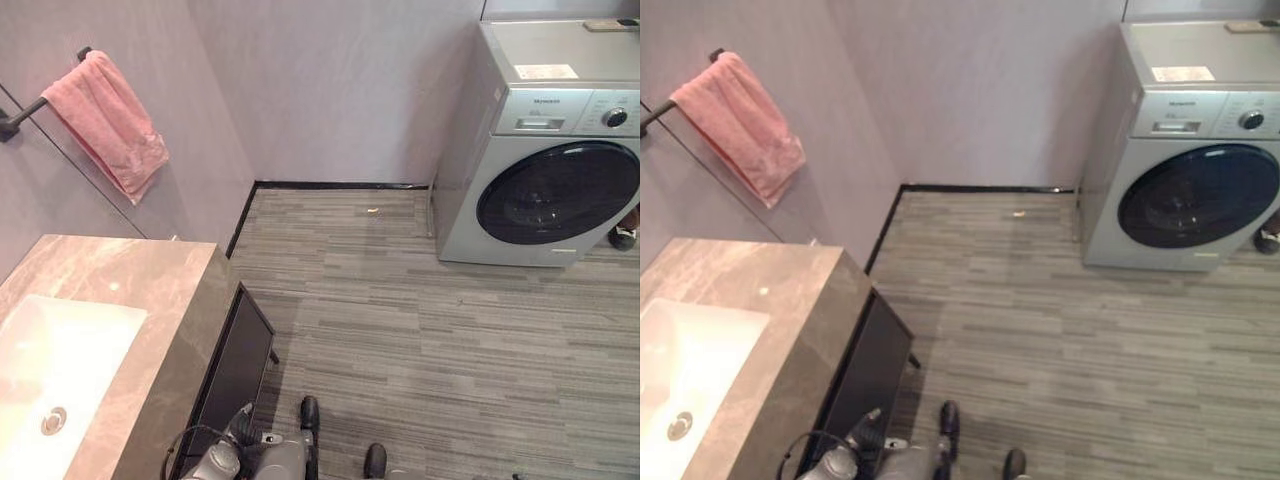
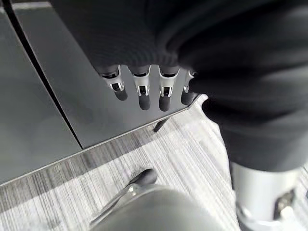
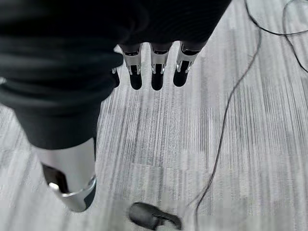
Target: Put brush and paste in cup on sink, flatten towel.
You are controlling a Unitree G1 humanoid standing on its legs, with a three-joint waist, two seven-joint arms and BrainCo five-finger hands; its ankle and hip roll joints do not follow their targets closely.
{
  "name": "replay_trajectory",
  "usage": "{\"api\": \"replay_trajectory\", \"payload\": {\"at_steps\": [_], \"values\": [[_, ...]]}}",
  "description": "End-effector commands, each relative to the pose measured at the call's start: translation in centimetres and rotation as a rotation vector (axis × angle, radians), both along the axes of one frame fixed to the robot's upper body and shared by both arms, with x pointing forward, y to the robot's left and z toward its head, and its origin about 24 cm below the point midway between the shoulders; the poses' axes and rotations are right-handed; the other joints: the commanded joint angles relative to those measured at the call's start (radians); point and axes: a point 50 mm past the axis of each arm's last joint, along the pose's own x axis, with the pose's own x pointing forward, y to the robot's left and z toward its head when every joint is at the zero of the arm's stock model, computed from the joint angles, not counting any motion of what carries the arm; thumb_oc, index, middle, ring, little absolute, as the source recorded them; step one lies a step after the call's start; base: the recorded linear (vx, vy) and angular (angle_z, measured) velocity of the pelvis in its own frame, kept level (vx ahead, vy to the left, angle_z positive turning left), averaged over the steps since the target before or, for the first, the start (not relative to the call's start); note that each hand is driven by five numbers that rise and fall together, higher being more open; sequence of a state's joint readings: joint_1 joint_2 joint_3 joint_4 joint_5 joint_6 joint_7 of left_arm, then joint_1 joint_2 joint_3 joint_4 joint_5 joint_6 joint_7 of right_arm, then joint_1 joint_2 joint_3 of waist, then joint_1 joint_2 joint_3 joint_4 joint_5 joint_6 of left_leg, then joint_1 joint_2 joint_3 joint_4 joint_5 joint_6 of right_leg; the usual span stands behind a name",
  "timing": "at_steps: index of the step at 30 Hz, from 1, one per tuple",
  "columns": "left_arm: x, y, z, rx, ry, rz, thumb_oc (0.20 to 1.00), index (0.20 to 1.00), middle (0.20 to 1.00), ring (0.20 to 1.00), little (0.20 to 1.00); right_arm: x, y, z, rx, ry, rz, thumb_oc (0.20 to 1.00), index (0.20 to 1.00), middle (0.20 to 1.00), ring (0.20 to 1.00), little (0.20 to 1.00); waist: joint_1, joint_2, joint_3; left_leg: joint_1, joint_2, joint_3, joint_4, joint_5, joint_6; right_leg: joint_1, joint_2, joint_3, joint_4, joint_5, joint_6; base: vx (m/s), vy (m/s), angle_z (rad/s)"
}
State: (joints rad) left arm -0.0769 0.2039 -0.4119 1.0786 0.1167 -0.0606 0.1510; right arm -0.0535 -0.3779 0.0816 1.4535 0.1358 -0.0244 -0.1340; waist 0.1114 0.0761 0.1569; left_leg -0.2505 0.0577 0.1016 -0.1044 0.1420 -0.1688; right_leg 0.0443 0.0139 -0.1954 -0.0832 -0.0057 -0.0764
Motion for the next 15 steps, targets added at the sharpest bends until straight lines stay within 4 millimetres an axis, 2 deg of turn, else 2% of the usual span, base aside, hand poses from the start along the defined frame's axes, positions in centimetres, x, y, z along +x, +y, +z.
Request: {"api": "replay_trajectory", "payload": {"at_steps": [1,2,3,5,6,7,8,9,10,11,12,14,15], "values": [[0.7,0.0,0.6,-0.017,-0.058,0.016,1.0,1.0,1.0,1.0,1.0,-0.8,-0.7,0.2,-0.049,0.05,0.055,1.0,1.0,1.0,1.0,1.0,0.052,-0.023,-0.023,-0.061,-0.021,0.078,0.027,0.078,0.113,0.193,-0.031,0.086,0.075,-0.174,0.147,0.67,0.202,-0.56],[0.6,0.2,0.5,-0.011,-0.057,0.022,1.0,1.0,1.0,1.0,1.0,-1.0,-0.4,0.1,-0.041,0.058,0.063,1.0,1.0,1.0,1.0,1.0,0.06,-0.032,-0.032,-0.053,-0.028,0.084,0.037,0.092,0.121,0.21,-0.044,0.09,0.081,-0.184,0.155,0.7,0.234,-0.72],[0.5,0.4,0.5,-0.007,-0.054,0.025,1.0,1.0,1.0,1.0,1.0,-1.3,-0.2,-0.1,-0.034,0.07,0.069,1.0,1.0,1.0,1.0,1.0,0.066,-0.042,-0.04,-0.059,-0.039,0.081,0.067,0.083,0.133,0.216,-0.06,0.092,0.101,-0.187,0.162,0.52,0.2,-0.8],[-0.4,1.1,0.1,0.029,-0.01,-0.013,1.0,1.0,1.0,1.0,1.0,-0.2,0.9,-0.4,-0.022,0.035,0.098,1.0,1.0,1.0,1.0,1.0,0.073,-0.086,-0.054,-0.081,-0.077,0.093,0.153,0.029,0.164,0.198,-0.108,0.097,0.192,-0.156,0.192,0.39,0.161,-0.43],[-0.4,1.1,0.1,0.028,-0.01,-0.013,1.0,1.0,1.0,1.0,1.0,-0.2,0.8,-0.4,-0.022,0.035,0.098,1.0,1.0,1.0,1.0,1.0,0.076,-0.084,-0.058,-0.087,-0.072,0.094,0.156,0.029,0.163,0.192,-0.104,0.101,0.192,-0.153,0.192,0.3,0.145,-0.31],[-0.4,1.5,0.1,0.048,-0.006,-0.017,1.0,1.0,1.0,1.0,1.0,0.2,1.0,-0.4,-0.015,0.01,0.084,1.0,1.0,1.0,1.0,1.0,0.073,-0.106,-0.058,-0.079,-0.096,0.103,0.17,0.005,0.18,0.175,-0.129,0.107,0.26,-0.088,0.22,0.29,0.166,-0.3],[-0.5,1.7,0.1,0.058,-0.001,-0.015,1.0,1.0,1.0,1.0,1.0,-0.1,1.4,-0.6,0.006,0.011,0.077,1.0,1.0,1.0,1.0,1.0,0.07,-0.117,-0.061,-0.065,-0.113,0.108,0.171,-0.02,0.197,0.145,-0.146,0.12,0.345,-0.013,0.235,0.54,0.336,-0.31],[-0.3,2.0,0.1,0.07,0.0,-0.018,1.0,1.0,1.0,1.0,1.0,-0.1,1.5,-0.6,0.006,0.009,0.095,1.0,1.0,1.0,1.0,1.0,0.054,-0.108,-0.051,-0.013,-0.13,0.108,0.16,-0.058,0.225,0.056,-0.15,0.131,0.529,0.125,0.238,0.38,0.256,-0.22],[-0.3,1.9,0.1,0.069,-0.001,-0.018,1.0,1.0,1.0,1.0,1.0,-0.1,1.5,-0.6,0.005,0.009,0.095,1.0,1.0,1.0,1.0,1.0,0.057,-0.104,-0.054,-0.017,-0.125,0.109,0.16,-0.057,0.225,0.052,-0.146,0.134,0.527,0.13,0.237,0.48,0.382,-0.04],[0.0,2.1,0.3,0.078,-0.009,-0.038,1.0,1.0,1.0,1.0,1.0,1.0,1.5,-0.4,-0.002,-0.028,0.112,1.0,1.0,1.0,1.0,1.0,0.031,-0.07,-0.029,0.055,-0.118,0.104,0.139,-0.088,0.243,-0.037,-0.132,0.112,0.664,0.154,0.231,0.24,0.211,0.19],[0.0,2.1,0.3,0.077,-0.009,-0.038,1.0,1.0,1.0,1.0,1.0,1.0,1.4,-0.4,-0.002,-0.028,0.112,1.0,1.0,1.0,1.0,1.0,0.031,-0.071,-0.028,0.056,-0.12,0.104,0.139,-0.089,0.243,-0.039,-0.134,0.113,0.67,0.15,0.231,0.38,0.285,0.24],[0.5,2.3,0.4,0.101,-0.01,-0.062,1.0,1.0,1.0,1.0,1.0,2.5,1.6,-0.1,0.004,-0.089,0.109,1.0,1.0,1.0,1.0,1.0,-0.017,-0.042,-0.002,0.152,-0.118,0.078,0.099,-0.109,0.244,-0.172,-0.065,0.129,0.734,0.063,0.213,0.44,0.193,0.12],[0.4,2.8,0.4,0.114,-0.002,-0.034,1.0,1.0,1.0,1.0,1.0,2.6,1.9,-0.2,0.017,-0.104,0.104,1.0,1.0,1.0,1.0,1.0,-0.039,-0.023,0.007,0.227,-0.114,0.071,0.074,-0.128,0.231,-0.235,-0.087,0.039,0.597,-0.016,0.184,0.59,0.176,-0.02]]}}
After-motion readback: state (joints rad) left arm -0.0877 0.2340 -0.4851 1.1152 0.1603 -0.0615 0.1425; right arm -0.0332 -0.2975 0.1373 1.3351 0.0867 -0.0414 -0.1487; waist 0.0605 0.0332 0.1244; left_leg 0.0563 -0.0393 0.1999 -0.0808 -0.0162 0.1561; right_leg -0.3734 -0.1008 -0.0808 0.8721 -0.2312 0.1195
